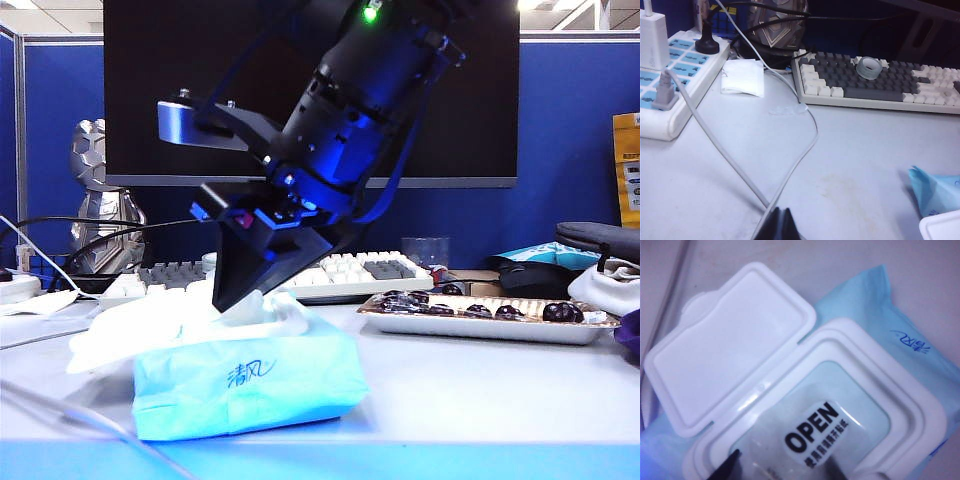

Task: Pull out a wet wipe from the sky blue wet wipes packet and place it on the table.

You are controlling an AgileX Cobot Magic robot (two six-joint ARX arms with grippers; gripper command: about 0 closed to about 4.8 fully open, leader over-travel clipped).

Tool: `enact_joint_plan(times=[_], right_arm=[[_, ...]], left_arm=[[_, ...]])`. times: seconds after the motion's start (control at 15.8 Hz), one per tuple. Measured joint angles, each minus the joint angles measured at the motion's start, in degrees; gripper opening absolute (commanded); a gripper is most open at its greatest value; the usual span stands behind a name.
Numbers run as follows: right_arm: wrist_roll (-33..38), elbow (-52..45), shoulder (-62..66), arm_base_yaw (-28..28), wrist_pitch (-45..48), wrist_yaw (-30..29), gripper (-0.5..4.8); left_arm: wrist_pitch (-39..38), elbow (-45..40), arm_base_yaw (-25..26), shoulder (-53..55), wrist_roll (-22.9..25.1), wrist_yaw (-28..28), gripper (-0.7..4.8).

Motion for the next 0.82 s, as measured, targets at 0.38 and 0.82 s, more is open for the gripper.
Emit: enact_joint_plan(times=[0.38, 0.82], right_arm=[[0.0, 0.0, 0.0, 0.0, 0.0, 1.4, -0.01], [-0.7, 8.7, 0.1, -0.7, -1.0, 5.6, -0.01]], left_arm=[[0.0, 0.0, 0.0, 0.0, 0.0, 0.0, -0.03], [0.0, 0.0, 0.0, 0.0, 0.0, 0.0, -0.03]])
